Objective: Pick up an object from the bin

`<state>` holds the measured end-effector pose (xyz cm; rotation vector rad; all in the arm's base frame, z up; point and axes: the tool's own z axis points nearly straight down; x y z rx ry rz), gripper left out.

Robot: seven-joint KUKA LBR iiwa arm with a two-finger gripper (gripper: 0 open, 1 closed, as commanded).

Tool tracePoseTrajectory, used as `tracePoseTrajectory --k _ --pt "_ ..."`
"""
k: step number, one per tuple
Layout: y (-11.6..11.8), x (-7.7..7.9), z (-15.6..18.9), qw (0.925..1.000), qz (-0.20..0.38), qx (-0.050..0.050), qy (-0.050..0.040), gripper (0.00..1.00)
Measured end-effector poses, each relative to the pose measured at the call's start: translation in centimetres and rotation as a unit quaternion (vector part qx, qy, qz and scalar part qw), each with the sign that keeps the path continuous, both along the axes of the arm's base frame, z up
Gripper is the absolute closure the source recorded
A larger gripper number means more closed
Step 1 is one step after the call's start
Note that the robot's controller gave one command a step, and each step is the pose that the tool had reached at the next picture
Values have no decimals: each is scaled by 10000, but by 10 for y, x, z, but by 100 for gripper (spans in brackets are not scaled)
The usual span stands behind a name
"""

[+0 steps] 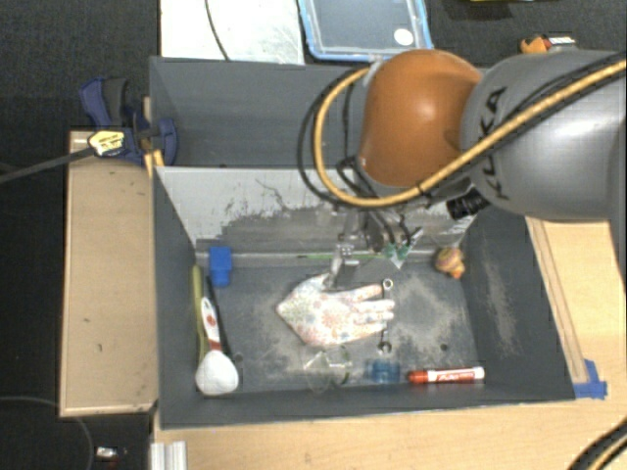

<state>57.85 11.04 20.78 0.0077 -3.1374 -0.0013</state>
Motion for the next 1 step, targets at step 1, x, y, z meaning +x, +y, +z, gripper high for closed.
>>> tracePoseTrajectory --k 1 --pt "-1 1 5 10000 -16 4 -39 0"
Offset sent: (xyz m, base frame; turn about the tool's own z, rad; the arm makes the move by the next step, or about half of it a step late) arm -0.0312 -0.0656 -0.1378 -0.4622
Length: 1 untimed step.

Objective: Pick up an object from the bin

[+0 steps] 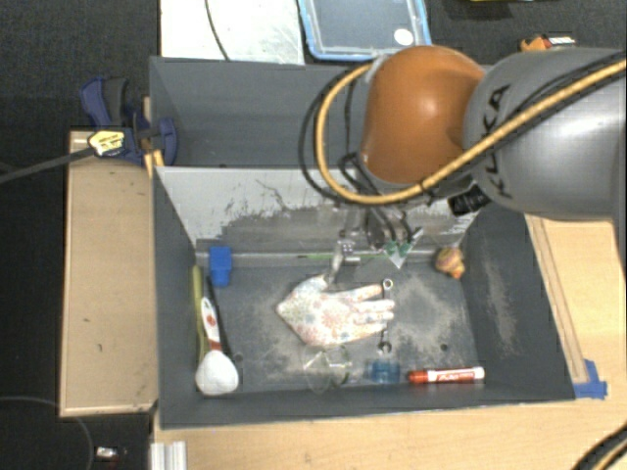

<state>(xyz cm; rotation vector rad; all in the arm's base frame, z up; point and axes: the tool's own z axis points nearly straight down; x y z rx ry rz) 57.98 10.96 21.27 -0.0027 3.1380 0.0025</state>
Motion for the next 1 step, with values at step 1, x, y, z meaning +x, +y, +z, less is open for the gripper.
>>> tracePoseTrajectory --k 1 --pt "-26 -13 -57 9954 961 -6 -6 0"
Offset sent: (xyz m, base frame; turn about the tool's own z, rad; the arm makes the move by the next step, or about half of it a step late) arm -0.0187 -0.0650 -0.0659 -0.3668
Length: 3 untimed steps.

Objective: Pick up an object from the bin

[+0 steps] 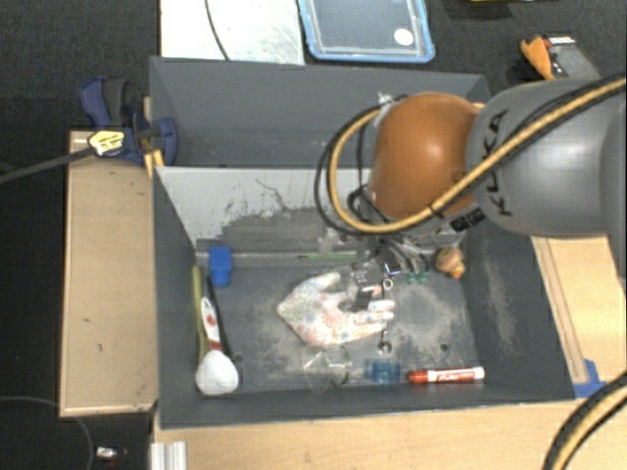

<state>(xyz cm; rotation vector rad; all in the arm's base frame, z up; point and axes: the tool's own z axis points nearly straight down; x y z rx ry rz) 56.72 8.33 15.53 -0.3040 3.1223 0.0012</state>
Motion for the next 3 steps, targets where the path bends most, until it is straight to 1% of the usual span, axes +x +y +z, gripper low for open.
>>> tracePoseTrajectory --k 1,2,3 --pt "-42 -6 -8 9964 847 -9 -34 0" --pt "-45 -19 -30 9915 1299 0 -9 0" --pt "-28 -26 -87 9866 1628 0 -48 0"
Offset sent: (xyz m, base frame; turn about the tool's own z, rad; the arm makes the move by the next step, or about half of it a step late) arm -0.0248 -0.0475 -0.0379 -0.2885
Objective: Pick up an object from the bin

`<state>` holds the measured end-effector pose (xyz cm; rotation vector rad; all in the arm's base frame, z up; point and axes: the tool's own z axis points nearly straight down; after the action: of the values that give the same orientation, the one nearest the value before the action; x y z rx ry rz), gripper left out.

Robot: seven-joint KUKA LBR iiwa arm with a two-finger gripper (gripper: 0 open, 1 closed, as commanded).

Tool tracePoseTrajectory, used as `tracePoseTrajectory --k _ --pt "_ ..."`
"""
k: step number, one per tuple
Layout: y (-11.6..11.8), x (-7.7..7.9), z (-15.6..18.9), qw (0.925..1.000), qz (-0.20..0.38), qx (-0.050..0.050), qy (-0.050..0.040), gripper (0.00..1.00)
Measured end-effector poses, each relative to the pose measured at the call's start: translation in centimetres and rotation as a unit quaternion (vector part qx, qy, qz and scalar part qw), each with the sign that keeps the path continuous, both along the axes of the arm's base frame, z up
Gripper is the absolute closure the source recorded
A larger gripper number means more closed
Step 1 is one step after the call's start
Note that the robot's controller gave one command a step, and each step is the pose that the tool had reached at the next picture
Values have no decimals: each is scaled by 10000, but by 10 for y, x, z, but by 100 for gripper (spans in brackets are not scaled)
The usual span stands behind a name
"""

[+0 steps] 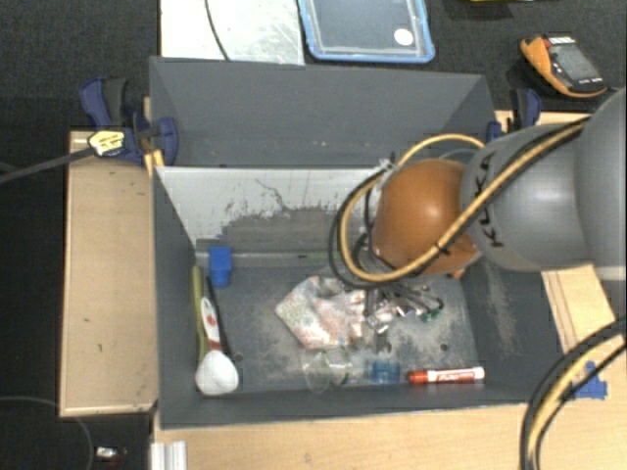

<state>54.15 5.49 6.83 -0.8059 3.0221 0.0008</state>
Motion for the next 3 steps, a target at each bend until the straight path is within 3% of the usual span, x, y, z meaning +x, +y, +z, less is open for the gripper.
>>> tracePoseTrajectory --k 1,3 --pt "-3 -10 3 9996 273 -8 -19 100" --pt "-3 -10 10 9997 254 -2 -29 100"
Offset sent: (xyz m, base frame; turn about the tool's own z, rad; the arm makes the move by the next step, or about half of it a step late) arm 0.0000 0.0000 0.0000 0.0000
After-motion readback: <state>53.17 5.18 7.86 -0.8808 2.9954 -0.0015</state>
